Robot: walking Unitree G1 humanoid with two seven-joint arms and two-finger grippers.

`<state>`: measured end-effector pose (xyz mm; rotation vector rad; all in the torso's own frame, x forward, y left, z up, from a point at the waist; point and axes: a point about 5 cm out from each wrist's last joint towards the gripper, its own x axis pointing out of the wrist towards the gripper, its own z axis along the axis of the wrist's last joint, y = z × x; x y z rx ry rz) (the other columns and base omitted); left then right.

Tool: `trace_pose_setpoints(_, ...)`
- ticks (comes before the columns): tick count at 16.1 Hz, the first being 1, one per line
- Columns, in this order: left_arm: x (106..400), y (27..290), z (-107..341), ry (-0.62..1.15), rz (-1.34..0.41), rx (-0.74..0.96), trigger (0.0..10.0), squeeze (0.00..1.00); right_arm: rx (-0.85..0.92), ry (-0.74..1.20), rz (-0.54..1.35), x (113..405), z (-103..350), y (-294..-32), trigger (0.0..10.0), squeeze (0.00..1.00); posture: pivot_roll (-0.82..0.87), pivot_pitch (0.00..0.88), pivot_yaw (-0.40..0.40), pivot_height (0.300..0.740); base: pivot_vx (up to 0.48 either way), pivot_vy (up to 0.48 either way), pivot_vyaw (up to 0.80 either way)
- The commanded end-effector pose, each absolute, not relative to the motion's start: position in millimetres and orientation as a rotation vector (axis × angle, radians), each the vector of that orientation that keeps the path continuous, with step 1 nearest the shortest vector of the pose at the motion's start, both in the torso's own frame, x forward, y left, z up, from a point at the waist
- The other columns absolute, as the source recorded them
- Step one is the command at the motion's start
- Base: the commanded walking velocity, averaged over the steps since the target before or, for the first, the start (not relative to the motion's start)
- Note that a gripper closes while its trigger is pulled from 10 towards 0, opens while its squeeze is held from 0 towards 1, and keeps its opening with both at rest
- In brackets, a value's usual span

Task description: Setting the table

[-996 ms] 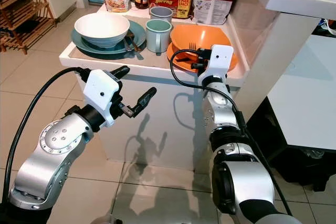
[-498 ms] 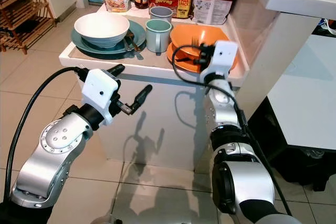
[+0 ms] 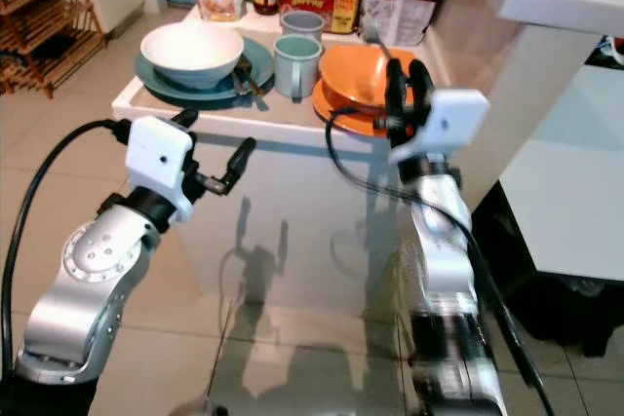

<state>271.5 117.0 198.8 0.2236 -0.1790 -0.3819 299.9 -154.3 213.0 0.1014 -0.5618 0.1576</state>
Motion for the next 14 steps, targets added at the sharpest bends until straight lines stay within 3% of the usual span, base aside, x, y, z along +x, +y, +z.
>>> trace_pose_setpoints(1,269,120,200,-0.192,-0.370,0.252,10.0,0.00,0.163,-0.629,0.233,269,228,-155,10.0,0.00,0.08,0.005,-0.039,0.740,0.000,0.000,0.00)
trace_pose_setpoints(5,268,122,204,-0.207,-0.377,0.268,10.0,0.00,0.148,-0.493,0.262,231,216,-174,10.0,0.00,0.08,0.016,-0.031,0.740,0.000,-0.360,0.00)
trace_pose_setpoints(8,268,119,206,-0.215,-0.394,0.288,10.0,0.00,0.125,-0.438,0.267,226,218,-176,10.0,0.00,0.08,0.023,-0.025,0.740,0.000,-0.480,0.00)
trace_pose_setpoints(14,281,128,203,-0.177,-0.267,0.330,10.0,0.00,0.085,-0.307,0.362,226,206,-168,10.0,0.00,0.07,0.038,-0.027,0.740,0.000,-0.480,0.00)
